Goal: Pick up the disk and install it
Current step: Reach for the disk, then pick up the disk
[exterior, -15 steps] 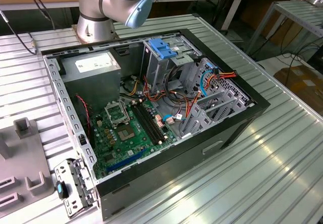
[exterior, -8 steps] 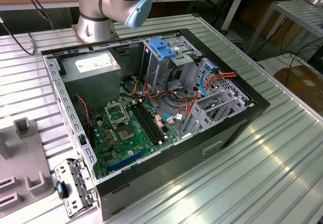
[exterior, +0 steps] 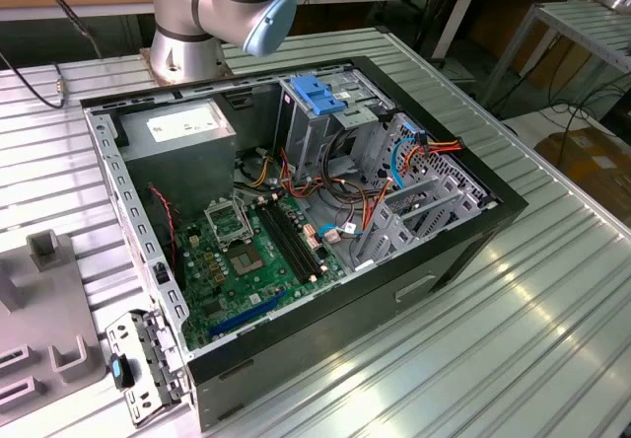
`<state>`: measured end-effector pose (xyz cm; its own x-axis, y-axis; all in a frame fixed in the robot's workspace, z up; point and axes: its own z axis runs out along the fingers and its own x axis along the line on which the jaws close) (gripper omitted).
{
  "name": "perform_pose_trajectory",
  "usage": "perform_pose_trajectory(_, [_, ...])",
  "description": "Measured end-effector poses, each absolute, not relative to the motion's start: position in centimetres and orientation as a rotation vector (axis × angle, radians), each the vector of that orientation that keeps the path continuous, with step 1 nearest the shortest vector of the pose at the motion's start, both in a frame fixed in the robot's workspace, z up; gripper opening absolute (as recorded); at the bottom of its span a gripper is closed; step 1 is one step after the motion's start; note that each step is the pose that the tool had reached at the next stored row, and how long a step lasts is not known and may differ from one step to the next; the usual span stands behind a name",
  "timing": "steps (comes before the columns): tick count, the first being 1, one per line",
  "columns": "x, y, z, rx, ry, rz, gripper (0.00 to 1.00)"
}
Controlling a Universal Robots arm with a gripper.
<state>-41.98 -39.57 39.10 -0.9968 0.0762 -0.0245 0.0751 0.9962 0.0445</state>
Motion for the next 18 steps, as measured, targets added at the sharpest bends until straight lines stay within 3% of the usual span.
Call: perform_pose_trajectory(18, [-47.1,-38.0,39.0,0.118,3.112,0.068,0.11])
